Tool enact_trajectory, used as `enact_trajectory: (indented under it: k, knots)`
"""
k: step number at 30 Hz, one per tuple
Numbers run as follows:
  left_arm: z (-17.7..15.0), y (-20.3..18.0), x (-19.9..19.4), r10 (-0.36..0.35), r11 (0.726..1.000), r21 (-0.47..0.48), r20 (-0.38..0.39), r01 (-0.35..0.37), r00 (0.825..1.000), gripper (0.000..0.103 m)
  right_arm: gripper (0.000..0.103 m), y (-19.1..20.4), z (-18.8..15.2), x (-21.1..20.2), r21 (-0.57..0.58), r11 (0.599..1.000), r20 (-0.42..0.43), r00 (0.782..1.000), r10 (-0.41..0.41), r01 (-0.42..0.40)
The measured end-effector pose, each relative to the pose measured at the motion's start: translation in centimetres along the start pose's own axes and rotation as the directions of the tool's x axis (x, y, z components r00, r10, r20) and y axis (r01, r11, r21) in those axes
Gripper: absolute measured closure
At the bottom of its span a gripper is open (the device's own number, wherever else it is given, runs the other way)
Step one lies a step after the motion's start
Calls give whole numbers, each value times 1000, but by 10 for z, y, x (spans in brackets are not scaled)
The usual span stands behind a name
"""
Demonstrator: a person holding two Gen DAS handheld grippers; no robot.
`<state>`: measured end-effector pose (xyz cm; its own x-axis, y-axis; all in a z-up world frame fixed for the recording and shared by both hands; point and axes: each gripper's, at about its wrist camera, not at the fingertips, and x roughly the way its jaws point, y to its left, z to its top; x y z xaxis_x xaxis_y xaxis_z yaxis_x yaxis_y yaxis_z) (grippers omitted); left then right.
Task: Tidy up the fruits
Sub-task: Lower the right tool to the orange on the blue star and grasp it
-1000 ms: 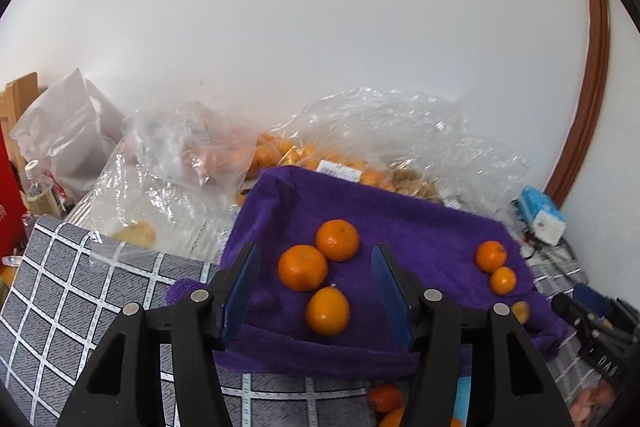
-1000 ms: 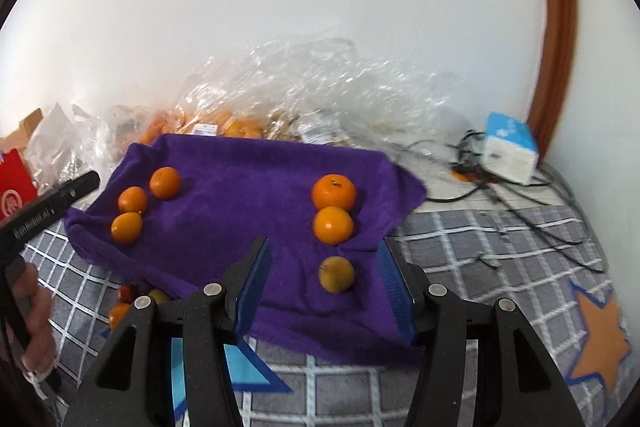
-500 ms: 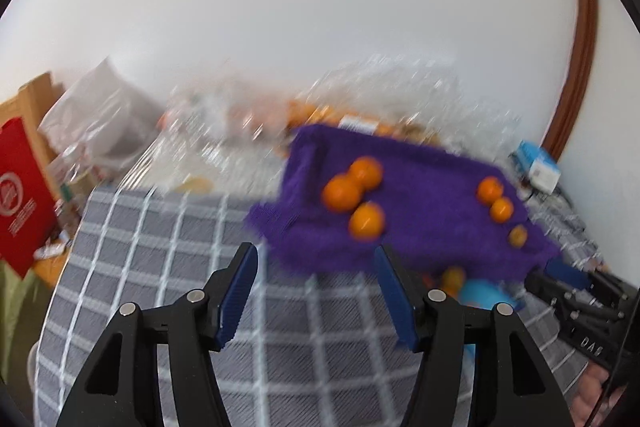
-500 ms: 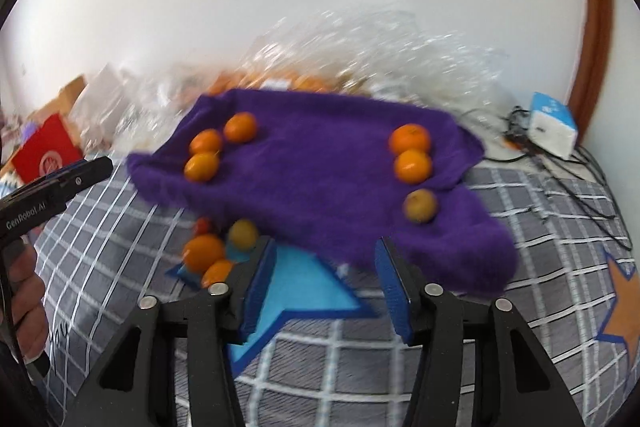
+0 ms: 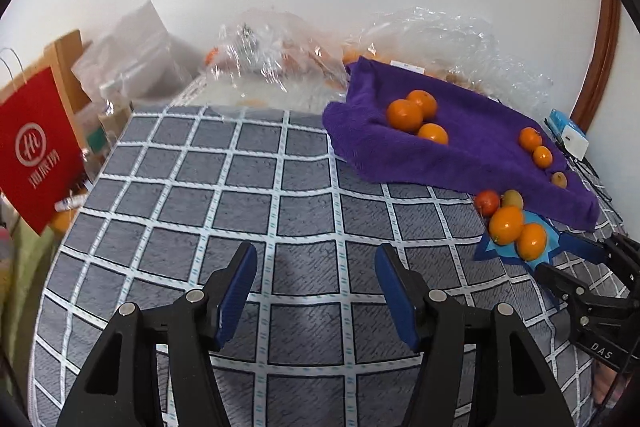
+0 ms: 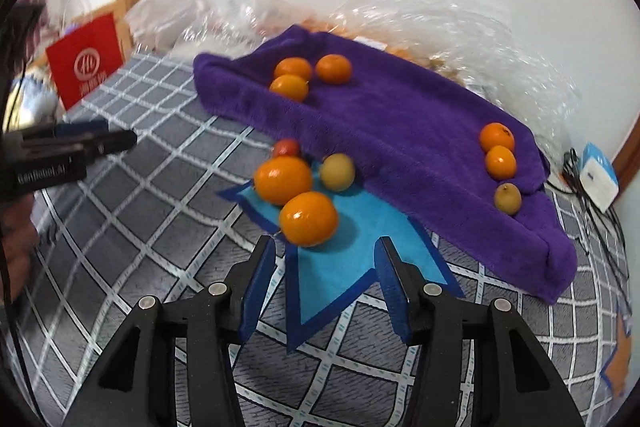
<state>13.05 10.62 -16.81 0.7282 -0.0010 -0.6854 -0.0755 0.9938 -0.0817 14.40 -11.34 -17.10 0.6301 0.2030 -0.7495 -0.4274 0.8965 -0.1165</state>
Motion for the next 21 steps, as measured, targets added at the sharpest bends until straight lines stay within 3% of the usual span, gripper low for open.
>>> enact_trajectory:
  k: [7,13,17,21]
  knots:
    - [0,12,1,-17,998,-61,-15,16,1000,41,52,8,7,15,-37,999,-28,1000,-14,13]
    - [-1,10,1,-16,998,-58,-12,15,1000,41,52,3,13,22,-7,1000,-32,999,1,-1]
    - [-1,9,1,-25,998,-55,-15,24,1000,41,66,3,12,23,-2,999,-22,999,32,-32]
    - [-1,9,4,-31,998,-60,-33,29,999,41,66,-4,11,17,39,999,-8,1000,27,-27]
